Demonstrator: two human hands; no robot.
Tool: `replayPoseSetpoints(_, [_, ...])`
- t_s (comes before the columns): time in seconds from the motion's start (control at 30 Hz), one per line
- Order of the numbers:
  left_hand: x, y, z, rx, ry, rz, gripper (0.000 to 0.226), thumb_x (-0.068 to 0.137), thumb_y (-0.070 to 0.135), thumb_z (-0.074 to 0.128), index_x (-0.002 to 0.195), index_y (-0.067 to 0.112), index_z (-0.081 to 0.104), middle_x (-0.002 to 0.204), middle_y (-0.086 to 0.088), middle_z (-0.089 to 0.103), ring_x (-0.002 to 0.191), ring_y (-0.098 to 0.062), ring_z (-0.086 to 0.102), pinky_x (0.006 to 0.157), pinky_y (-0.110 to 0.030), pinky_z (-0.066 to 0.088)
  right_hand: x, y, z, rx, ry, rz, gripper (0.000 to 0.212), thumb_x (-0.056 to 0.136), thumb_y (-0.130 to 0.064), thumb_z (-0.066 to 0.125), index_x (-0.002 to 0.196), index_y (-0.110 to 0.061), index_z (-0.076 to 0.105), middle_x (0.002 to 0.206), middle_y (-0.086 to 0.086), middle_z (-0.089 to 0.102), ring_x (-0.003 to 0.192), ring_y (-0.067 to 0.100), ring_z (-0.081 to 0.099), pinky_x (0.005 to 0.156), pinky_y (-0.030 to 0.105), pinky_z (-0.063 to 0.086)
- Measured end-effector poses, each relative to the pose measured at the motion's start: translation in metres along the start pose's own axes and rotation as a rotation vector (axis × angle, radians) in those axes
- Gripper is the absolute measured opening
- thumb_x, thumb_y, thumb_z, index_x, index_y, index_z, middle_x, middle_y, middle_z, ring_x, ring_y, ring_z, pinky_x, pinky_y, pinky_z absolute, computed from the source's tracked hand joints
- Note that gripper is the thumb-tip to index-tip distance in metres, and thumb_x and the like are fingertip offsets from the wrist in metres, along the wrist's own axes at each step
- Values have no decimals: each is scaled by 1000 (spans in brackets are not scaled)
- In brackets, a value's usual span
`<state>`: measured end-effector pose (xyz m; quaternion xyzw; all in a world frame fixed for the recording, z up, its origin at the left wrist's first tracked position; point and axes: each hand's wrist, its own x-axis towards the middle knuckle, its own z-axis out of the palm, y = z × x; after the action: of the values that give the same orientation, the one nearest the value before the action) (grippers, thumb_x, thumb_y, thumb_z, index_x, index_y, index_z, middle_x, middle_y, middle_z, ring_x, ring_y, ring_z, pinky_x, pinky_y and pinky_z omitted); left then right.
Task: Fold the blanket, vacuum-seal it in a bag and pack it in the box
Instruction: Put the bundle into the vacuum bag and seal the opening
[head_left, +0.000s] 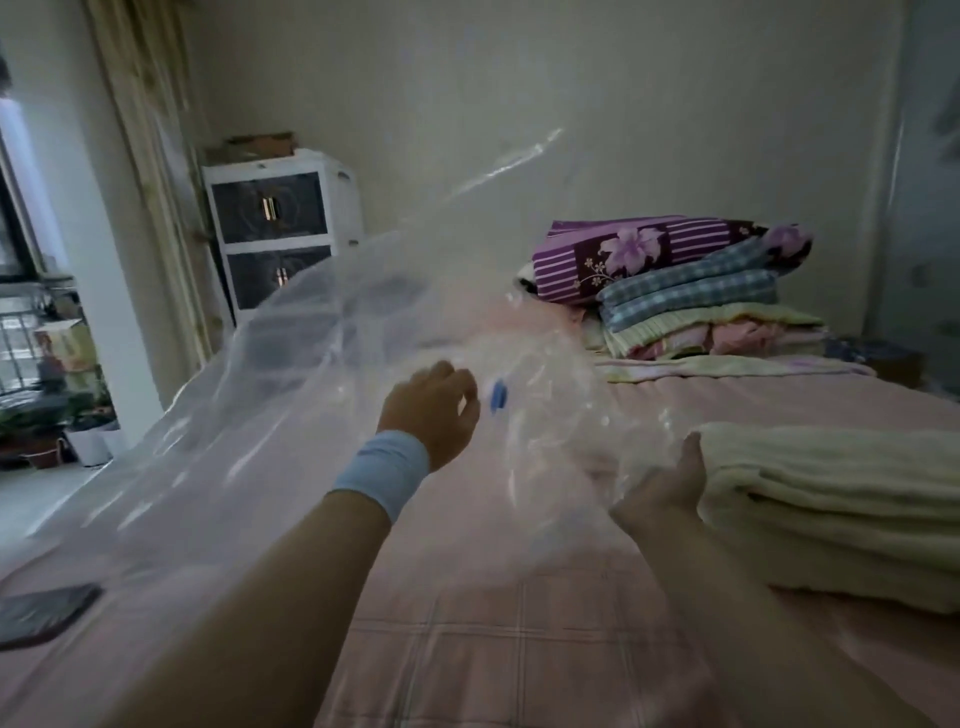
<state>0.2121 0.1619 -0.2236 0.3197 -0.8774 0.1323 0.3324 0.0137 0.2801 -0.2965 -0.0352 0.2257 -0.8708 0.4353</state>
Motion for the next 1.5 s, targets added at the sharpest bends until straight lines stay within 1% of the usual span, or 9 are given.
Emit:
replayPoseSetpoints(0.17, [-14, -27, 38, 151, -556, -238, 73, 85, 80, 19, 150, 49, 8, 160, 9, 18, 147, -26, 15, 113, -61, 0, -10, 19, 21, -758, 80, -772, 98, 81, -61, 58, 159, -17, 19, 164, 9, 23, 150, 27, 25, 120, 50, 25])
replayPoseSetpoints(0.3, [-12, -50, 35, 212, -454, -249, 70, 90, 73, 18, 152, 42, 11, 155, 4, 32, 142, -24, 29, 116, -56, 9, -3, 43, 11, -1583, -296, -1656, 59, 83, -33, 65, 138, -16, 53, 155, 15, 36, 147, 30, 30, 117, 49, 27])
replayPoseSetpoints(0.53, [-38, -63, 50, 231, -516, -218, 46, 95, 53, 41, 138, 36, 42, 143, 2, 45, 128, -22, 45, 106, -40, 37, 32, 103, -29, -2493, -737, -723, 74, 92, -52, 56, 156, -27, 28, 168, 7, 11, 155, 27, 7, 123, 51, 6])
replayPoseSetpoints(0.8, [-100, -64, 114, -74, -994, -266, 81, 88, 62, 53, 153, 38, 12, 160, -5, 18, 145, -28, 24, 117, -43, 23, 60, 112, -58, -2771, -619, -416, 66, 102, -30, 42, 160, -28, 13, 159, 11, 34, 147, 26, 32, 122, 56, 4])
replayPoseSetpoints(1.0, [-103, -79, 106, -111, -1077, -474, 72, 92, 65, 34, 147, 19, 40, 154, -9, 33, 141, -28, 32, 116, -40, 23, 35, 116, -31, -2672, -664, -527, 34, 94, -23, 48, 124, -24, 63, 115, 7, 70, 104, 30, 65, 89, 36, 47])
replayPoseSetpoints(1.17, [-88, -82, 74, 223, -1122, -507, 53, 100, 46, 35, 124, 9, 64, 129, -9, 62, 112, -26, 58, 107, -37, 39, -22, 128, 10, -1948, -900, 421, 31, 92, -39, 66, 113, -18, 74, 100, 5, 77, 80, 20, 73, 82, 34, 56])
replayPoseSetpoints(1.23, [-91, -83, 74, 300, -1060, -484, 49, 97, 45, 44, 130, 12, 58, 133, -8, 59, 118, -27, 56, 104, -39, 42, -28, 130, 13, -1841, -923, 351, 29, 96, -35, 63, 117, -18, 73, 103, 3, 78, 88, 16, 74, 94, 35, 55])
replayPoseSetpoints(1.37, [-103, -77, 81, 70, -794, -470, 70, 89, 62, 48, 144, 19, 37, 145, -11, 41, 130, -33, 43, 105, -43, 39, 1, 121, -12, -2353, -666, -551, 42, 97, -39, 50, 138, -36, 56, 150, -4, 49, 141, 19, 41, 119, 46, 27])
replayPoseSetpoints(1.5, [-129, -74, 103, 15, -1107, -396, 107, 75, 78, 54, 154, 31, -2, 162, -7, -4, 148, -38, 6, 117, -54, 17, 21, 101, -54, -2660, -500, -92, 81, 93, -69, 35, 160, -35, 4, 169, 2, -5, 156, 24, -1, 121, 58, 4])
